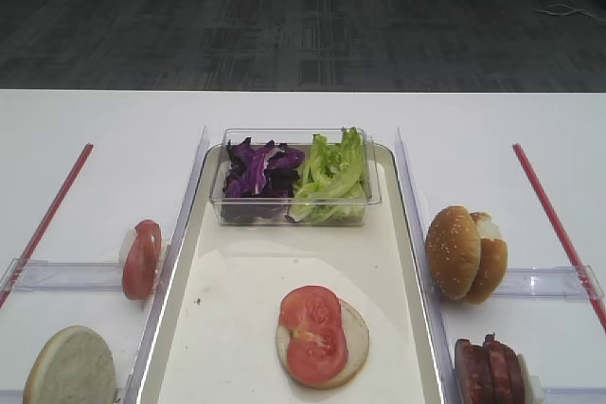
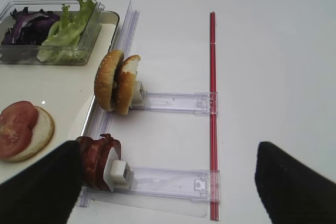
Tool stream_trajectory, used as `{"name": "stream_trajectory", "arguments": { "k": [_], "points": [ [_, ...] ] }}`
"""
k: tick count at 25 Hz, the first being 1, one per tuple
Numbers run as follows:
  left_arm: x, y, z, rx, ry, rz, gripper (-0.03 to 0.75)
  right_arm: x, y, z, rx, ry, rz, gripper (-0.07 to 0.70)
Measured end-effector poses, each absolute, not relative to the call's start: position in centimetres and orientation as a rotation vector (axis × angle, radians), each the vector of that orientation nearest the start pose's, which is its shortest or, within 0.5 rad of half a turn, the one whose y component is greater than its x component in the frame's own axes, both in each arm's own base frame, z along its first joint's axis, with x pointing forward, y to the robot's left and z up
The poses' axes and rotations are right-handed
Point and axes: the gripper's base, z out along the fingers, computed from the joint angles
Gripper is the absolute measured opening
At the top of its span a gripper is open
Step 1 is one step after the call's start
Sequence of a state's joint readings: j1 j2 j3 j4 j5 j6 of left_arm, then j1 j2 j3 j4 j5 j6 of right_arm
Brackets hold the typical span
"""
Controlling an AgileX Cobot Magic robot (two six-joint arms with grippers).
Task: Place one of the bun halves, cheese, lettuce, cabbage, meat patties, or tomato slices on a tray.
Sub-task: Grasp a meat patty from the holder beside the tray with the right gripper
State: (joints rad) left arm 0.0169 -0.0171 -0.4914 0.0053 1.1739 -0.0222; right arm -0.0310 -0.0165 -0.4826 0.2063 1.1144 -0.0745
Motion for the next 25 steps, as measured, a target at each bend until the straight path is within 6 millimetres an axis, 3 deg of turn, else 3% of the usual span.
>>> {"name": "stream_trajectory", "arguments": {
  "k": [25],
  "points": [
    [-1.17,0.02,26.59,-0.043,2.149,0.003,0.399,-0.68,1.68,26.94,-0.061,2.097,0.183,0.653]
  ]
}}
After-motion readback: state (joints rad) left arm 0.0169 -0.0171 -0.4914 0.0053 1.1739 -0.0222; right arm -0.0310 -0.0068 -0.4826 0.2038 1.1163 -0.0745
